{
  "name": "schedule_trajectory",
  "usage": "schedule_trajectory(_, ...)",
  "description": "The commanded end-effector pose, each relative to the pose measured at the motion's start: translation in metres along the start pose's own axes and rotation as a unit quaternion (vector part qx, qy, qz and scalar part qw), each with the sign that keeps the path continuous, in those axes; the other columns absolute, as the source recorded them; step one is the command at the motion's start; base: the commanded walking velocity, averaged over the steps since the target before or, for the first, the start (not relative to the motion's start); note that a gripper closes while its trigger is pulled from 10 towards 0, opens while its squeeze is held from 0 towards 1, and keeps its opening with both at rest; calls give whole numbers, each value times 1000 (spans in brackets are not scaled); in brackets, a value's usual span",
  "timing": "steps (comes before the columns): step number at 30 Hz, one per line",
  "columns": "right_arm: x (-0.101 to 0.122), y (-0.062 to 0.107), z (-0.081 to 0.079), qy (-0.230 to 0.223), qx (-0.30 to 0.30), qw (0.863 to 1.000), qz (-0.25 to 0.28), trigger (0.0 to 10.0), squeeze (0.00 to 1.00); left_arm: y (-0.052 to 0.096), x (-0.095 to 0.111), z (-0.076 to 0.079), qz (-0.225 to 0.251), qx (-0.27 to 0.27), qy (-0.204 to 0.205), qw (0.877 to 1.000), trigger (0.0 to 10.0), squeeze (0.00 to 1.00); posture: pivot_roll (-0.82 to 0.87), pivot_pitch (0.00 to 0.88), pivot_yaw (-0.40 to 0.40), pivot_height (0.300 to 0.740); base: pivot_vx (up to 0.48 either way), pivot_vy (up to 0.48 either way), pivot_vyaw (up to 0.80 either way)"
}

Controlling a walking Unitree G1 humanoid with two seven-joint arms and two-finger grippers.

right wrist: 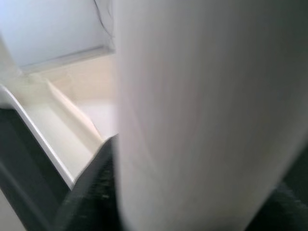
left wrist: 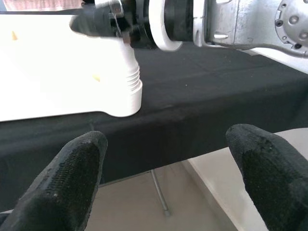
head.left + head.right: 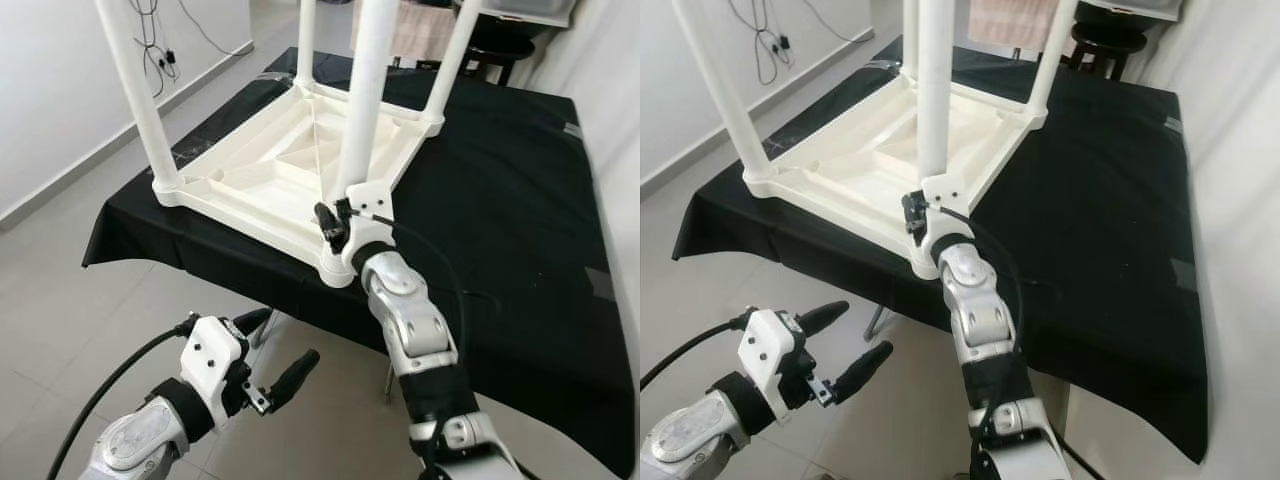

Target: Building children table

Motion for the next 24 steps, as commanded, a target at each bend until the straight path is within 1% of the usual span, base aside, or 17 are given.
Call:
schedule_trajectory(1,-11,2,-6,-18,-3,999,-31,10000,671,-1,-4,-10,-3,27,-12,1000,10000,0,3,74,-61,740,0,0,0)
schedule_trajectory(2,-5,-2,-11,-37,19,999,-19,10000,1000,-3,-5,-13,-4,37,-16,999,10000,0,11,62,-67,740,0,0,0)
schedule_trajectory(3,0,-4,-13,-48,33,998,-8,10000,1000,-4,-5,-16,-4,43,-19,999,10000,0,11,62,-67,740,0,0,0)
schedule_trajectory(5,17,-11,-22,-67,93,993,30,10000,1000,-6,-6,-21,-4,54,-24,998,10000,0,15,49,-70,740,0,0,0)
schedule_trajectory(9,26,-13,-26,-70,124,989,48,10000,1000,-7,-6,-23,-2,59,-25,998,10000,0,15,49,-70,740,0,0,0)
schedule_trajectory(10,36,-12,-33,-59,181,979,69,10000,0,-8,-7,-25,-2,64,-26,998,10000,0,19,31,-77,740,0,0,0)
schedule_trajectory(11,44,-10,-38,-37,244,965,88,10000,0,-9,-8,-26,-1,67,-26,997,10000,0,23,25,-82,740,0,0,0)
schedule_trajectory(12,44,-10,-38,-37,244,965,88,10000,0,-9,-8,-26,-1,67,-26,997,10000,0,23,25,-82,740,0,0,0)
schedule_trajectory(13,49,-8,-40,-21,286,953,99,10000,0,-10,-9,-27,0,69,-27,997,10000,0,23,25,-82,740,0,0,0)
schedule_trajectory(15,55,-2,-42,21,373,921,110,10000,0,-13,-12,-26,-3,66,-22,998,10000,0,34,6,-100,740,0,0,0)
schedule_trajectory(16,55,-2,-42,21,373,921,110,10000,0,-13,-12,-26,-3,66,-22,998,10000,0,34,6,-100,740,0,0,0)
schedule_trajectory(17,56,-1,-41,35,407,907,103,10000,0,-15,-14,-25,-6,63,-19,998,10000,0,38,3,-104,740,0,0,0)
schedule_trajectory(20,53,-5,-40,43,407,908,89,10000,0,-16,-15,-25,-6,63,-19,998,10000,0,42,0,-105,740,0,0,0)
schedule_trajectory(21,50,-6,-40,52,409,907,81,7608,0,-16,-15,-24,-6,63,-19,998,10000,0,45,0,-107,740,0,0,0)
schedule_trajectory(22,48,-6,-41,59,412,906,77,7608,0,-17,-16,-24,-6,63,-18,998,10000,0,45,0,-107,740,0,0,0)
schedule_trajectory(23,47,-7,-42,60,415,904,76,1882,0,-17,-16,-24,-6,63,-18,998,10000,0,45,0,-107,740,0,0,0)
schedule_trajectory(24,47,-8,-41,50,414,906,73,0,0,-17,-16,-24,-6,63,-18,998,10000,0,48,0,-109,740,0,0,0)
Point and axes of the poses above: a point about 5 cm out from each wrist's last joint towards the gripper, its own y axis pointing back from the gripper into the wrist, its own x axis along the axis of the wrist's last joint, z = x × y, the point moved 6 cm from there along -y, pointing out of the wrist towards the gripper, and after that the axes turned 4 degrees about y, right-handed, at the moved point
